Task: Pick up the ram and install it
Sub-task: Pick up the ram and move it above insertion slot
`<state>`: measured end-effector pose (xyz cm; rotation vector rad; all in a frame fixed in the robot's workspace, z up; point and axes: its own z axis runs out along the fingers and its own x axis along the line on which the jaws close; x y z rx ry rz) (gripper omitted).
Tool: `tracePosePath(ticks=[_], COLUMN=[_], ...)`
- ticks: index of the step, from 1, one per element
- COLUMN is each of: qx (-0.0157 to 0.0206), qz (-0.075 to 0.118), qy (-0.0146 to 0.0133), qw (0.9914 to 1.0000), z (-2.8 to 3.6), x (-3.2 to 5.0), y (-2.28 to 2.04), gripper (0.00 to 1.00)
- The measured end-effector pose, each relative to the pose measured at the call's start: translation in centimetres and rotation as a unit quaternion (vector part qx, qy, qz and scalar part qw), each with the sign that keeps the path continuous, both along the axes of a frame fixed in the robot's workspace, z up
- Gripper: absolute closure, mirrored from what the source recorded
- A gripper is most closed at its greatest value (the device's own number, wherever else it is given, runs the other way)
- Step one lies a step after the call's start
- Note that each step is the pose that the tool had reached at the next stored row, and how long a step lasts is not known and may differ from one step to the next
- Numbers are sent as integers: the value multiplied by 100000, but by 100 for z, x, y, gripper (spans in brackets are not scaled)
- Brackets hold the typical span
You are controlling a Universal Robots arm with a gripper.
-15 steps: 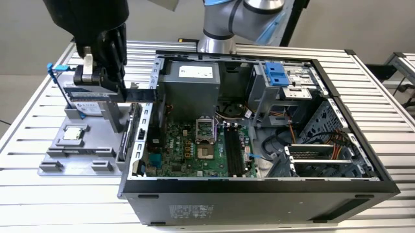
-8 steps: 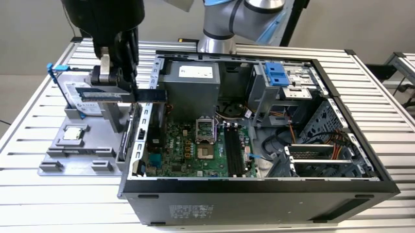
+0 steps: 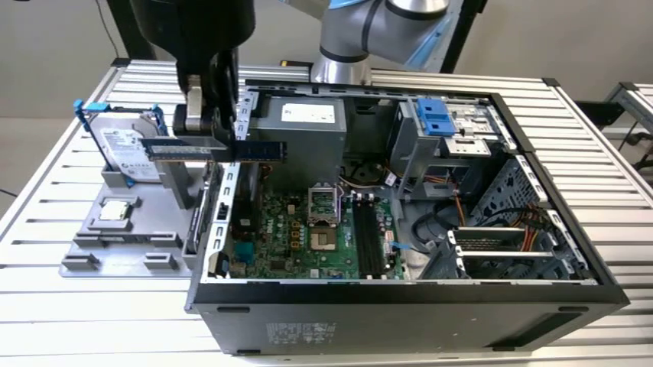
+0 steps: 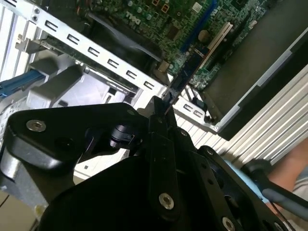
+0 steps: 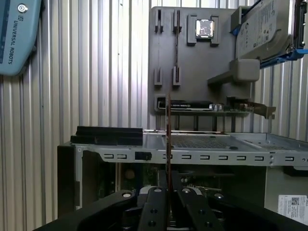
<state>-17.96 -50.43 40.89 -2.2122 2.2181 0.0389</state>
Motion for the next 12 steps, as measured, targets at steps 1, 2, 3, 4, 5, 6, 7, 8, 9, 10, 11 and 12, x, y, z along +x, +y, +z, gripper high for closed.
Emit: tracePosePath(ticks=[1,2,3,4,5,6,7,8,9,10,11,12], qx=[-5,-4,-2,-2,-3,-2,-6,-7,-4,-7,-7,-3], qz=[6,14,21,25,33,44,46,58,63,74,80,89], qy=[0,2,3,0,2,1,4,5,3,3,4,1], qw=[100000,100000,100000,100000,100000,100000,100000,100000,100000,100000,100000,100000], z=[0,0,0,0,0,0,1,1,0,1,1,0], x=[22,45,68,90,112,135,156,177,198,220,242,264], y=[0,0,-1,0,-1,-1,-1,-1,-1,-1,-1,-1], gripper=[100,100,100,100,100,100,100,100,100,100,100,100])
